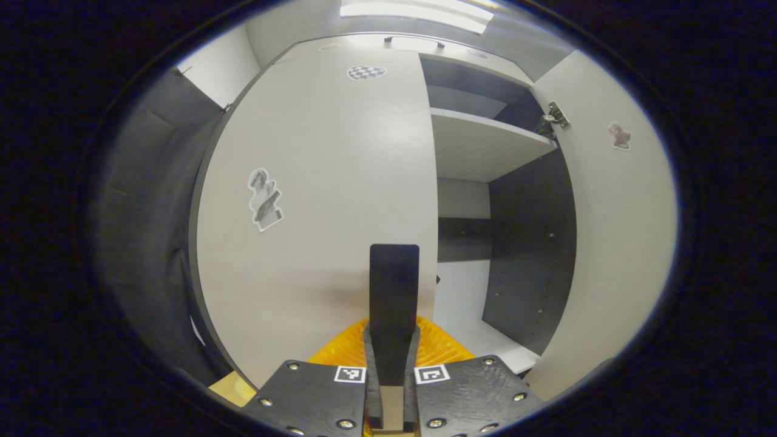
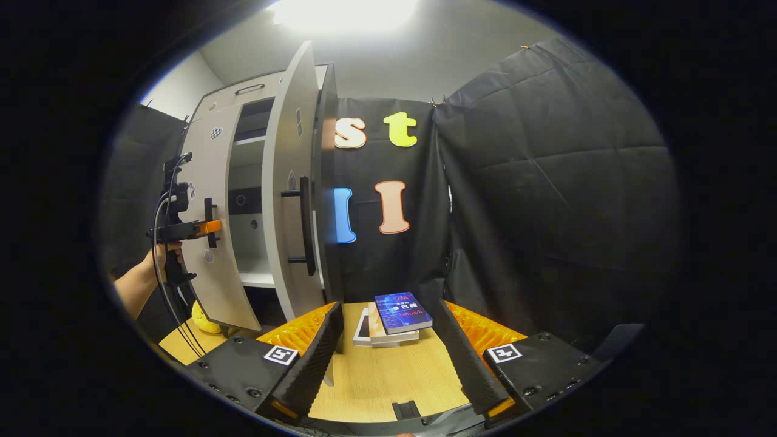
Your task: Open the right door of the double-door shoe cabinet with the right hand, and open the left door with the left hand.
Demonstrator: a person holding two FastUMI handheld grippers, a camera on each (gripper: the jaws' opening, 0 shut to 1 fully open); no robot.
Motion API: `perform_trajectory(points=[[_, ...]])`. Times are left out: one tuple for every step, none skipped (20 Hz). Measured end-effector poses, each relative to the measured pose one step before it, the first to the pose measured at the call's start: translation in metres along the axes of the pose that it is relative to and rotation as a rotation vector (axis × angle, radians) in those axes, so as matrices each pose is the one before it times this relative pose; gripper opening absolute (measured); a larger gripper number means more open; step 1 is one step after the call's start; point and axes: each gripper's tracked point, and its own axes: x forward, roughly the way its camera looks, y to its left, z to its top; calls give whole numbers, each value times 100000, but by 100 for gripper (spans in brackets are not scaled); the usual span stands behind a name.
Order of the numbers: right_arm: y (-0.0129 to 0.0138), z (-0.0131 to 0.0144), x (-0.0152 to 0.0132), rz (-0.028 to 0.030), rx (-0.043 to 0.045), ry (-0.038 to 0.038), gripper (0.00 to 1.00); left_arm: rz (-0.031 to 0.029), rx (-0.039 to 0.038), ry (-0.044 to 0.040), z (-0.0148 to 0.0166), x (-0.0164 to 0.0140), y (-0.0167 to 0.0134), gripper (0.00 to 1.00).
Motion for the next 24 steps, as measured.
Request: perform_trajectory(points=[[146,67,146,721,-521,164,92,-1693,-472,524,-18,-405,-75,10],[141,82,193,791,-213,-3,92,-1573,-690,167,88,-444,23,10],[267,160,181,970,29,-159,92,-1006,-601,-75,135,-496,-83,10],[324,65,94,1050,101,-148,92,-710,-88,12,211,-625,-45,8],[327,49,-10,1102,-6,-369,92,-311,-442,-162,-26,-231,53,10],[297,97,103,984,-194,-396,92,-482,-260,256,-64,-373,115,10],[348,103,126,1072,-364,-314,92,-382,-356,138,-4,-372,181,10],[496,89,98,1034,-329,-389,92,-578,71,492,49,-243,187,12],[427,101,239,940,-189,-194,92,-574,207,314,-113,-124,133,10],[-127,-1077,-302,1076,113,-102,92,-416,-134,224,18,-289,167,12],[481,2,191,998,363,63,92,-143,-345,2,-53,-264,164,12],[1212,978,593,912,489,165,97,88,-490,-414,52,-351,144,10],[441,-123,107,858,620,76,97,36,69,-704,38,-177,197,10],[408,38,150,939,628,-32,97,-13,78,-395,81,-222,174,10],[417,-57,71,817,457,133,97,-235,-28,-130,59,-235,197,10],[370,41,27,698,72,225,92,-349,-355,420,21,-291,98,12],[257,-62,49,377,-253,189,97,-198,-1008,149,65,-506,70,12],[228,38,16,309,-366,121,97,-289,-628,-80,197,-491,78,12],[339,-50,137,392,-203,50,97,-291,-288,-115,198,-628,135,12],[355,41,117,631,-13,181,97,-294,-47,-74,169,-456,121,10],[347,12,132,610,91,22,97,-330,-398,-297,96,-474,330,10],[347,90,155,391,84,-201,97,-228,-934,-433,35,-460,377,10],[390,-2,143,186,14,-223,97,-77,-886,-250,-176,-274,552,10],[449,67,274,465,-109,-99,97,-15,-462,-314,8,-379,529,10]])
